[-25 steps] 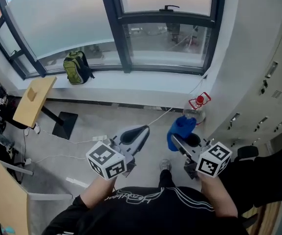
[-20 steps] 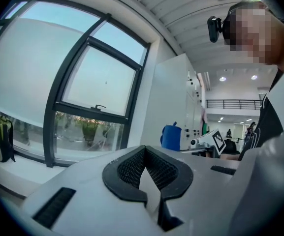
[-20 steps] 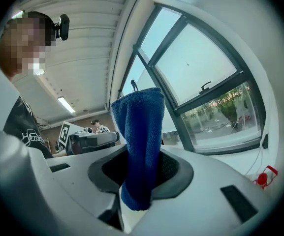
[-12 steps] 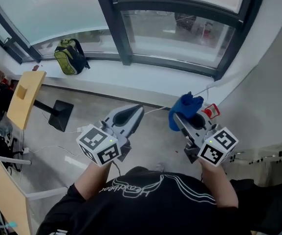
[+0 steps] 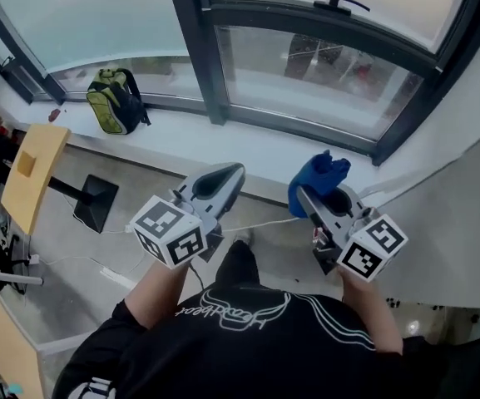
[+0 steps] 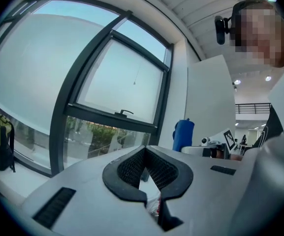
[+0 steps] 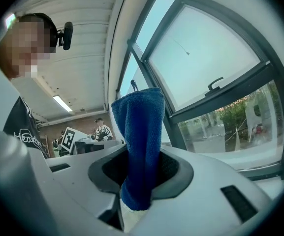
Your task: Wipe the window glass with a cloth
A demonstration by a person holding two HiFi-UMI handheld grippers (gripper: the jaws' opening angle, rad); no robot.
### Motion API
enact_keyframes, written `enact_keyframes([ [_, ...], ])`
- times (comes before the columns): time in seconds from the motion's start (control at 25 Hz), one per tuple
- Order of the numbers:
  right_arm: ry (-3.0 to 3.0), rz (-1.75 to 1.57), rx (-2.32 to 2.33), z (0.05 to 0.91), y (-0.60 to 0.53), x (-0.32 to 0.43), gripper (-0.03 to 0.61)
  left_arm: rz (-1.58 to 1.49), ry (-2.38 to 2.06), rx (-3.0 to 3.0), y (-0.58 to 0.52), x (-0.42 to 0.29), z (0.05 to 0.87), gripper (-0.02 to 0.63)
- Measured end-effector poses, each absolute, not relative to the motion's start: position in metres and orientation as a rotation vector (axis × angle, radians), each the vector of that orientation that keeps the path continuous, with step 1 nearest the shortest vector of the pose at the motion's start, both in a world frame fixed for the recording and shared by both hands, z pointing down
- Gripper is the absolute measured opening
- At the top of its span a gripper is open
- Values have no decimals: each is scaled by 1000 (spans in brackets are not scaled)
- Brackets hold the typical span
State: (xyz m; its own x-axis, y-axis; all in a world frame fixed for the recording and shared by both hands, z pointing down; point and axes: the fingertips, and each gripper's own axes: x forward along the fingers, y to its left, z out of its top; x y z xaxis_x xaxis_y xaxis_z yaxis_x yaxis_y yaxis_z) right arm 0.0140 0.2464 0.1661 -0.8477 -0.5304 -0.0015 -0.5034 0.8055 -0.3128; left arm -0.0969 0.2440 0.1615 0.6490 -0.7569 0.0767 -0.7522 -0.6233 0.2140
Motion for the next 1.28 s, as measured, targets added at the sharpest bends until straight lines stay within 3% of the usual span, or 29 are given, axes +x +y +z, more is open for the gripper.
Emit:
enact_keyframes([
  [0.28,2871,-514,-936,178,135,-31,94,-51,-1143,2652,126,-138,179,5],
  [0.84,2883,-598,-887,214,-80,-206,94,-50,-1289,2566,-65,-303,213,5],
  [1.28,2951,-528,-986,269,-210,-256,94,-39,-1305,2530,-132,-329,244,5],
])
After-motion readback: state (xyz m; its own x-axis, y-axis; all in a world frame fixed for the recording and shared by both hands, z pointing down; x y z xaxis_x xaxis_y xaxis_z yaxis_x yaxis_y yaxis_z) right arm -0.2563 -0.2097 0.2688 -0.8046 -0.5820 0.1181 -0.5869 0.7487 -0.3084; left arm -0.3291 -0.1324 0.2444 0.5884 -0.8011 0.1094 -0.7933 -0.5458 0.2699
